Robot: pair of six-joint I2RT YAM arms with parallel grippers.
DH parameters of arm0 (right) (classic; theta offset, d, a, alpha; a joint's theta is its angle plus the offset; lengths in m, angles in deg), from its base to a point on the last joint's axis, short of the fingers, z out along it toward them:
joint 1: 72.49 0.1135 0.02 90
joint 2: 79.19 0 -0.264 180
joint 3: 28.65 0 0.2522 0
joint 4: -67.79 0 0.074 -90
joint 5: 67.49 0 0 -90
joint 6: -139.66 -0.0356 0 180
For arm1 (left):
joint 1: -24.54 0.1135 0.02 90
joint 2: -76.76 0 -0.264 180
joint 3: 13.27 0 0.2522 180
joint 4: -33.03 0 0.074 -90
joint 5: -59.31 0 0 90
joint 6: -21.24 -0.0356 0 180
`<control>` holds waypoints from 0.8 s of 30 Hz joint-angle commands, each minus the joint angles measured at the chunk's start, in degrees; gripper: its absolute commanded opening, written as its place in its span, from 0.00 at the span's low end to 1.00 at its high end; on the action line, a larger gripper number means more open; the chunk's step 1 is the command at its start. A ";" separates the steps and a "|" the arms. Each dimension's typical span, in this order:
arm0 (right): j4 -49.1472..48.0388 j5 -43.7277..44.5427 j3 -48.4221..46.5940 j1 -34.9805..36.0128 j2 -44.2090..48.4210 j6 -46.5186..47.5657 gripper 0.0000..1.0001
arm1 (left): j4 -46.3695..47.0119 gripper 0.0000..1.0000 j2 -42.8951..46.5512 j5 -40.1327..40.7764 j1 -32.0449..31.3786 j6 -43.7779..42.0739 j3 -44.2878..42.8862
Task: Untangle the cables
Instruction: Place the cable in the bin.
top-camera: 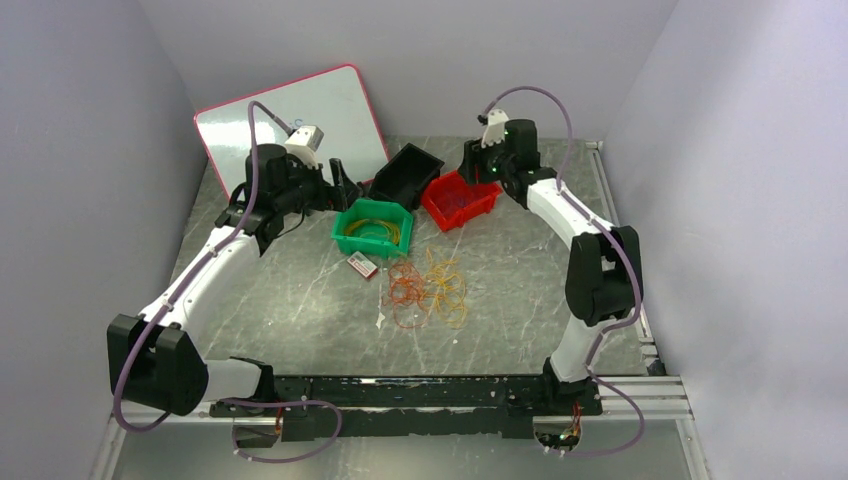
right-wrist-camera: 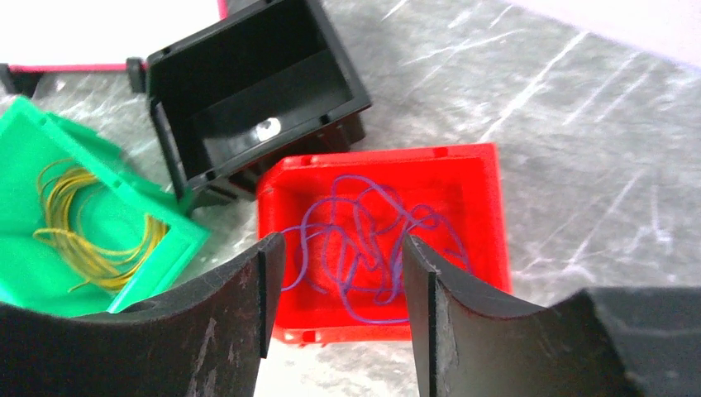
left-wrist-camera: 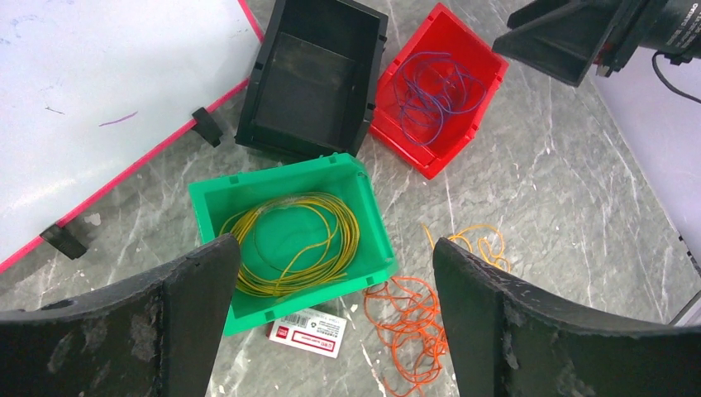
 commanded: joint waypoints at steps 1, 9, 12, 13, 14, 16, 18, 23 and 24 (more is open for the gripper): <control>7.18 -1.69 -3.11 3.59 -1.78 0.14 0.56 | 1.62 0.91 -0.50 -1.76 0.61 0.09 -0.04; 12.44 7.31 -5.31 8.79 -5.12 1.34 0.51 | 1.31 0.90 -0.80 -2.02 0.61 -0.08 -0.18; 13.91 12.60 -6.96 9.28 -6.51 3.53 0.50 | 1.03 0.89 -0.99 -2.08 0.61 -0.33 -0.37; 14.50 13.54 -8.14 9.31 -7.28 4.18 0.49 | 0.98 0.89 -1.03 -2.13 0.61 -0.39 -0.39; 15.25 13.92 -9.00 9.30 -8.04 4.76 0.49 | 0.94 0.89 -1.06 -2.15 0.61 -0.43 -0.40; 17.09 13.84 -10.79 9.29 -9.46 5.59 0.48 | 1.02 0.89 -1.04 -2.20 0.61 -0.50 -0.40; 18.54 13.06 -12.47 9.35 -10.87 5.94 0.48 | 1.02 0.89 -1.06 -2.12 0.61 -0.49 -0.40; 20.70 11.10 -14.98 9.33 -14.40 6.20 0.46 | 0.79 0.88 -1.47 -2.17 0.61 -0.68 -0.56; 20.86 10.92 -15.23 9.29 -14.77 6.22 0.44 | 0.65 0.88 -1.62 -2.21 0.61 -0.77 -0.59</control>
